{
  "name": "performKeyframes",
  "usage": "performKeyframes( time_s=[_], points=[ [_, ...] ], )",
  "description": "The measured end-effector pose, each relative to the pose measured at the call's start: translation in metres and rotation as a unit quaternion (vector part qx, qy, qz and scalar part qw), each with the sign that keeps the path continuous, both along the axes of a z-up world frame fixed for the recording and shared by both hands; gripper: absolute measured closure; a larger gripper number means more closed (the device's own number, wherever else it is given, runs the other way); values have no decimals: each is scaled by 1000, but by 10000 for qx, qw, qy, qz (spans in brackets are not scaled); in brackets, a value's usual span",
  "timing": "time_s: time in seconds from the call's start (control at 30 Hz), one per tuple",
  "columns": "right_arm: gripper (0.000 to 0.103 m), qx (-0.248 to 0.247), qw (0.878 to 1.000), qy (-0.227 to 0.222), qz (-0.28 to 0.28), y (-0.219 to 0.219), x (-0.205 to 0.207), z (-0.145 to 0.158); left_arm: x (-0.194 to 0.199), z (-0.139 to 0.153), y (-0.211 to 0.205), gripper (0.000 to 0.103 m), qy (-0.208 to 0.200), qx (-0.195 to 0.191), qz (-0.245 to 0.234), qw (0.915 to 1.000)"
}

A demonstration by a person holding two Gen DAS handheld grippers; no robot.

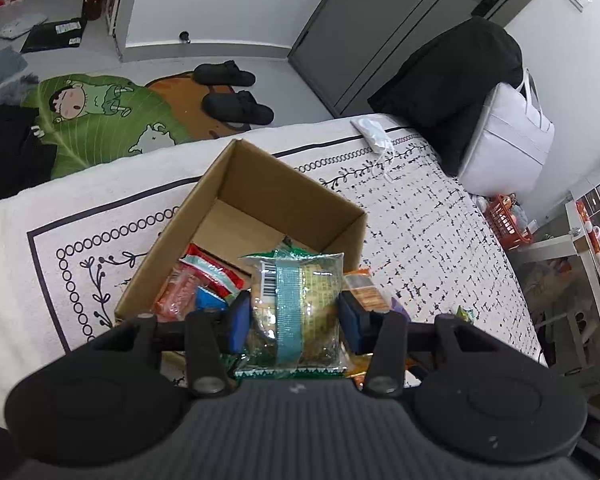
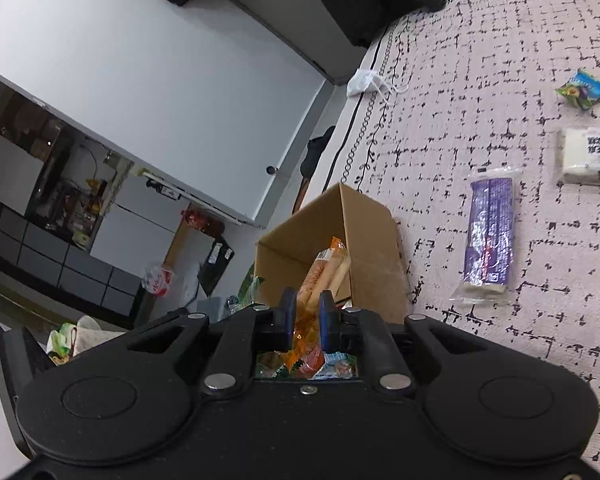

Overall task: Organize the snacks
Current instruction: 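Carry the cracker and bread packets over the cardboard box with both tools, then open both tools to release the cracker and bread packets into the box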

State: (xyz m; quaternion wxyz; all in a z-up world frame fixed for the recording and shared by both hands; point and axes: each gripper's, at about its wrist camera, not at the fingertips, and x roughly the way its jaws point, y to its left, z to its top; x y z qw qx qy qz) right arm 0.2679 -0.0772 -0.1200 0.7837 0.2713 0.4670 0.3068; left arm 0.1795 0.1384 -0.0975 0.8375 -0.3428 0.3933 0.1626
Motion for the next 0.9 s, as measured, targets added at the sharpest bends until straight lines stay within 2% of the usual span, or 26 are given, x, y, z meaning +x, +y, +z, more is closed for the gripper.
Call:
performKeyframes(
  time_s=[0.17, 0.43, 0.53, 0.6, 0.67, 0.83, 0.9],
  points=[
    [79, -130, 9999, 47, 25, 7, 0, -1, 2, -6, 6, 57, 104, -18, 4, 9999],
    [79, -173, 9998, 78, -91, -6, -1, 2, 11, -2, 2, 57, 79, 30, -118, 9999],
    [76, -248, 9996, 88, -135, -12, -1, 3, 12, 3, -1, 49, -2, 105, -117, 9999],
    [72, -301, 9994, 88, -151, -16, -1, 4, 14, 4, -3, 39, 41, 109, -118, 9999],
    [64, -327, 9992, 74, -208, -23, 0, 7, 14, 6, -5, 36, 60, 127, -76, 9999],
    [54, -425, 9983, 54, -400, -46, 2, 13, 14, 11, -13, 34, 127, 219, -56, 9997],
    [51, -550, 9975, 60, -442, -54, 2, 13, 14, 13, -18, 31, 158, 244, -79, 9995]
  ],
)
